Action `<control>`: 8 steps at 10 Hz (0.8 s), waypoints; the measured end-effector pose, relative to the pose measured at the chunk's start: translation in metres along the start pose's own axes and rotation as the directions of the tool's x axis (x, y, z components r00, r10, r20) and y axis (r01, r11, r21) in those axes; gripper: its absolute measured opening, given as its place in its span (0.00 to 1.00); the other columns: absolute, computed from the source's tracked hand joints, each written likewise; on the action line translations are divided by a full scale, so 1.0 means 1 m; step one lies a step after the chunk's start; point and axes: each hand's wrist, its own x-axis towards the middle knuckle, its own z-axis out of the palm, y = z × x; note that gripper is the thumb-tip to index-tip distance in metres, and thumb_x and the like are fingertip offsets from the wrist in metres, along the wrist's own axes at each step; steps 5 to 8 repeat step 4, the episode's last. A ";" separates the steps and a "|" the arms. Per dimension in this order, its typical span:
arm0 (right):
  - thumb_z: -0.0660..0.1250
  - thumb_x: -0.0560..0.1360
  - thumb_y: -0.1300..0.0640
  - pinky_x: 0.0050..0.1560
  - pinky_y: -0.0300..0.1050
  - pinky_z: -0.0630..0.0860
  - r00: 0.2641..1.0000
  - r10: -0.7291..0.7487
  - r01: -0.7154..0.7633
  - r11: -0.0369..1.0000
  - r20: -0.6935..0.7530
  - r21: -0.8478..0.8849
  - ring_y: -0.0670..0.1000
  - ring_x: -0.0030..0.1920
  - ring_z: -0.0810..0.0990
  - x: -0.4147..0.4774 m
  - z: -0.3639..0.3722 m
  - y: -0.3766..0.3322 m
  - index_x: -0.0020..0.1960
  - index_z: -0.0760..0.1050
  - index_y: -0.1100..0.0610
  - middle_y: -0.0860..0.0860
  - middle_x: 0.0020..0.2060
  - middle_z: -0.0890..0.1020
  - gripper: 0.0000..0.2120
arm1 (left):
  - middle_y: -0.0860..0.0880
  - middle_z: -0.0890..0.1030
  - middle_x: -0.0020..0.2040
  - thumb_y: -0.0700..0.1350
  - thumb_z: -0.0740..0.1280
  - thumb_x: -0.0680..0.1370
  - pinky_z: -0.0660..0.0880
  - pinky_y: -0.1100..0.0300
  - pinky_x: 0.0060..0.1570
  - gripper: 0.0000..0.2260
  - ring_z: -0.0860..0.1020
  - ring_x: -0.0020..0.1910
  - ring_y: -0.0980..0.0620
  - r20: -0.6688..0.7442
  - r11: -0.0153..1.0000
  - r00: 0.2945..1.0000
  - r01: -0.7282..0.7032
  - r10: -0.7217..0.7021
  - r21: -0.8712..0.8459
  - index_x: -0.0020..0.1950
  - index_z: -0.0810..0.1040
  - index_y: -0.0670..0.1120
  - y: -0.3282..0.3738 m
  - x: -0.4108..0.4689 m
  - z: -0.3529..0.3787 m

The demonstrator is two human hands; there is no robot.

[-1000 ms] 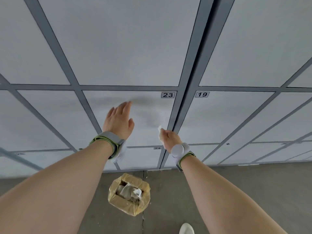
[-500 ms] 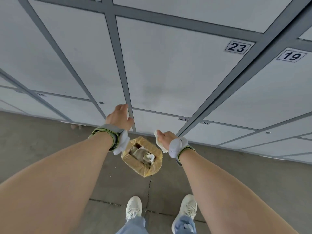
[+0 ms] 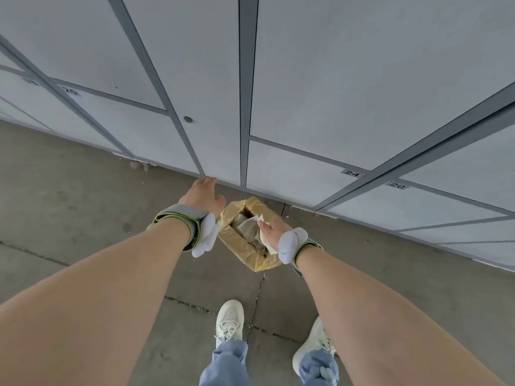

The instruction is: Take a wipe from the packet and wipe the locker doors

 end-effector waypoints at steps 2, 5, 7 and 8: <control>0.47 0.83 0.49 0.46 0.42 0.62 0.997 -0.066 0.068 0.996 0.031 -0.065 0.55 0.47 0.70 0.022 0.017 0.008 0.63 0.71 0.65 0.57 0.47 0.73 0.24 | 0.46 0.58 0.75 0.45 0.57 0.81 0.66 0.54 0.61 0.24 0.66 0.70 0.45 -0.011 1.000 1.000 -0.009 0.008 -0.012 0.76 0.56 0.45 -0.013 0.015 0.019; 0.50 0.83 0.51 0.48 0.39 0.58 0.995 -0.097 0.097 0.995 -0.028 0.021 0.49 0.49 0.65 0.039 0.029 0.016 0.69 0.66 0.63 0.56 0.53 0.73 0.22 | 0.46 0.57 0.76 0.45 0.58 0.81 0.65 0.53 0.64 0.25 0.64 0.71 0.45 -0.014 1.000 1.000 -0.009 0.009 -0.015 0.77 0.56 0.44 -0.020 0.025 0.034; 0.50 0.83 0.51 0.48 0.39 0.58 0.995 -0.097 0.097 0.995 -0.028 0.021 0.49 0.49 0.65 0.039 0.029 0.016 0.69 0.66 0.63 0.56 0.53 0.73 0.22 | 0.46 0.57 0.76 0.45 0.58 0.81 0.65 0.53 0.64 0.25 0.64 0.71 0.45 -0.014 1.000 1.000 -0.009 0.009 -0.015 0.77 0.56 0.44 -0.020 0.025 0.034; 0.50 0.83 0.51 0.48 0.39 0.58 0.995 -0.097 0.097 0.995 -0.028 0.021 0.49 0.49 0.65 0.039 0.029 0.016 0.69 0.66 0.63 0.56 0.53 0.73 0.22 | 0.46 0.57 0.76 0.45 0.58 0.81 0.65 0.53 0.64 0.25 0.64 0.71 0.45 -0.014 1.000 1.000 -0.009 0.009 -0.015 0.77 0.56 0.44 -0.020 0.025 0.034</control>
